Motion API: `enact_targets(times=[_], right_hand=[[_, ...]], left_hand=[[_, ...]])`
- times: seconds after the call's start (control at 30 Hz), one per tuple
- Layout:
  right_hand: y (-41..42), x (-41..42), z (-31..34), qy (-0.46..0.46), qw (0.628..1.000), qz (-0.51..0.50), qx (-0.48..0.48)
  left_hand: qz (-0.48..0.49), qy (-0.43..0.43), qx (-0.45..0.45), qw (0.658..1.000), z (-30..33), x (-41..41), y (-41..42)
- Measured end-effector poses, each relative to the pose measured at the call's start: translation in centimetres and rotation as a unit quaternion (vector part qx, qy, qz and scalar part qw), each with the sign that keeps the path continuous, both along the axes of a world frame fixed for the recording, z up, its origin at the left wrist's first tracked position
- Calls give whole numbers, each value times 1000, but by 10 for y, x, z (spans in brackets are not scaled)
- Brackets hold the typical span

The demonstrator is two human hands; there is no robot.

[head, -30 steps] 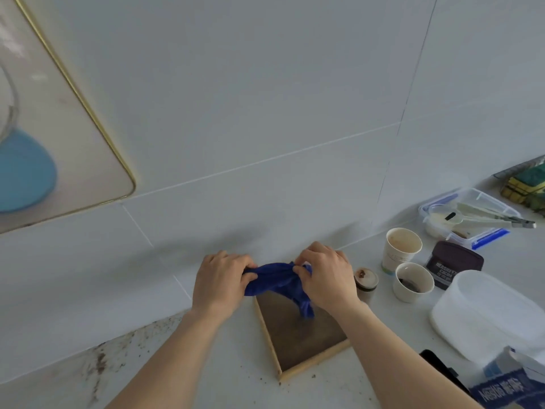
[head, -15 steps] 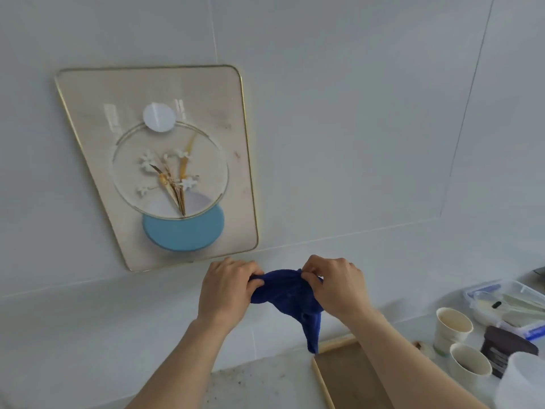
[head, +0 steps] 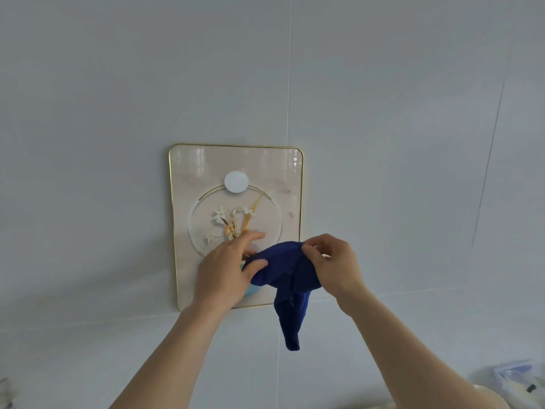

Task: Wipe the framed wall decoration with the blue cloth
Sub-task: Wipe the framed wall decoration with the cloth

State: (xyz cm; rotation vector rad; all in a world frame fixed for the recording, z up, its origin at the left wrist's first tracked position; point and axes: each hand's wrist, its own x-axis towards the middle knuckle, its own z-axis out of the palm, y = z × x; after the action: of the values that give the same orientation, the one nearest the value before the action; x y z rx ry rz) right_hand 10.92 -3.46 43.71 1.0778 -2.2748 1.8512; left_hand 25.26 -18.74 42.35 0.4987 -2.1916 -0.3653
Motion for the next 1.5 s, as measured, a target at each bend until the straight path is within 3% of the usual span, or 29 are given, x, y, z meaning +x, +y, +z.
enact_targets(times=[0.23, 0.4, 0.47, 0.6, 0.7, 0.87, 0.97, 1.13, 1.37, 1.5], right_hand=[[-18, 11, 13, -244, 949, 81, -181], [-27, 15, -7, -290, 919, 206, -169], [-29, 13, -16, -235, 936, 217, -148], [-33, -8, -16, -127, 979, 97, -128], [-38, -28, -2, -57, 987, 7, -151], [-67, -61, 23, 96, 969, -74, -215], [-89, -74, 22, 230, 948, -106, -191], [-127, -94, -3, 373, 907, -153, -122], [-151, -108, -35, 420, 891, -111, -133], [-163, -106, -38, 403, 892, -141, -152]], left_hand=[[-211, 44, 86, 973, 12, -25, 5], [-138, 126, 92, 978, -2, -45, 9], [-111, 118, 79, 983, -6, -52, 7], [-101, 51, 3, 994, -10, -56, -7], [-48, 86, -41, 994, -5, -54, -25], [32, 92, -168, 981, 1, -74, -50], [74, 56, -220, 971, 4, -91, -68], [138, 36, -269, 953, -6, -110, -93], [171, 76, -316, 930, -19, -128, -114], [175, 111, -330, 921, -21, -133, -116]])
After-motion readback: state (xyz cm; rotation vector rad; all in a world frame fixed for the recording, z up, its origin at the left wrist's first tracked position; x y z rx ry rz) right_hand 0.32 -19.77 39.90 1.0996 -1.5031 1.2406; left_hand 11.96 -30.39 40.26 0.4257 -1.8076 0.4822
